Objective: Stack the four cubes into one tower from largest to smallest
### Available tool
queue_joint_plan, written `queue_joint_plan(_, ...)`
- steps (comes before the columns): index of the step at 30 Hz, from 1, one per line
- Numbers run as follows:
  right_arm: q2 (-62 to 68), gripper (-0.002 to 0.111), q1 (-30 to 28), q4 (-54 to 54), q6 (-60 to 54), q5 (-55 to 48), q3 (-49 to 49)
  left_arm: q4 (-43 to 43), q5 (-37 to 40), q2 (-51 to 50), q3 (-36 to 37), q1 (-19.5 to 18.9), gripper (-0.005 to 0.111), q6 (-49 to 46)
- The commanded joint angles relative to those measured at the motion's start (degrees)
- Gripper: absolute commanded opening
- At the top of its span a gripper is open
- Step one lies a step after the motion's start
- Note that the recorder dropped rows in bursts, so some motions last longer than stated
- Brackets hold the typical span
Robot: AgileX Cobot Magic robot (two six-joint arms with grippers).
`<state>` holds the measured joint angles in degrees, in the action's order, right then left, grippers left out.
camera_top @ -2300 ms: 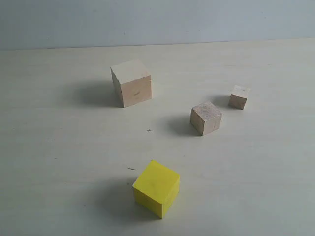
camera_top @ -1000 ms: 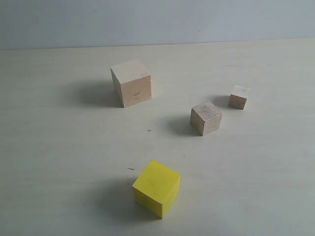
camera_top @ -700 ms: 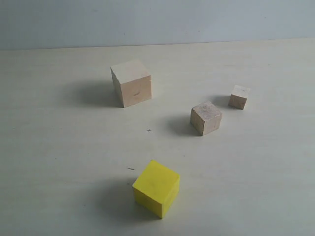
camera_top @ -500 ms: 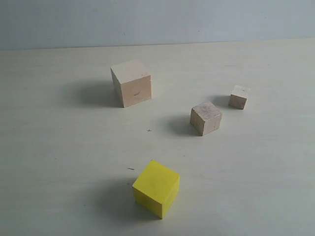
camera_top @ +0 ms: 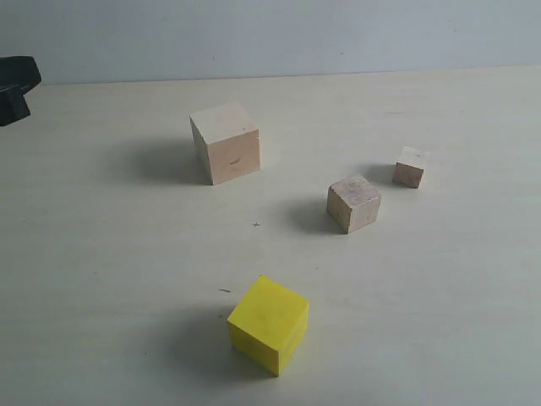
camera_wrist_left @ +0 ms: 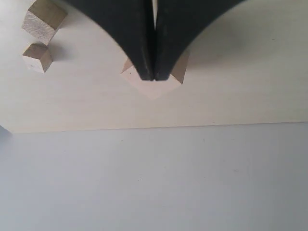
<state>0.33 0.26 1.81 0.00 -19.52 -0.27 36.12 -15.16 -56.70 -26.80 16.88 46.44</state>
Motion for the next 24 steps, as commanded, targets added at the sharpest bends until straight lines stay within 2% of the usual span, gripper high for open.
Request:
queue_joint_plan(1, -0.33, 0.0, 0.15, 0.75, 0.0, 4.74, 0.27, -0.24, -1.21, -0.1, -0.41, 0.31, 0.0, 0.29)
queue_joint_plan(5, -0.33, 0.0, 0.15, 2.06, 0.0, 11.82, 0.27, -0.24, -1.53, -0.1, -0.41, 0.31, 0.0, 1.14)
queue_joint_plan(10, -0.33, 0.0, 0.15, 2.5, -1.87, 12.71, 0.27, 0.93, -1.53, -0.1, -0.41, 0.31, 0.0, 1.12)
queue_joint_plan(17, -0.33, 0.0, 0.15, 4.8, 3.21, 22.56, 0.27, 2.35, -1.53, -0.1, -0.41, 0.31, 0.0, 1.12)
queue_joint_plan(21, -0.33, 0.0, 0.15, 14.1, 9.93, 28.93, 0.27, 2.34, -1.94, -0.1, -0.41, 0.31, 0.0, 1.12)
queue_joint_plan(24, -0.33, 0.0, 0.15, 16.24, 10.87, 33.12, 0.27, 2.78, -2.61, -0.1, -0.41, 0.31, 0.0, 1.12)
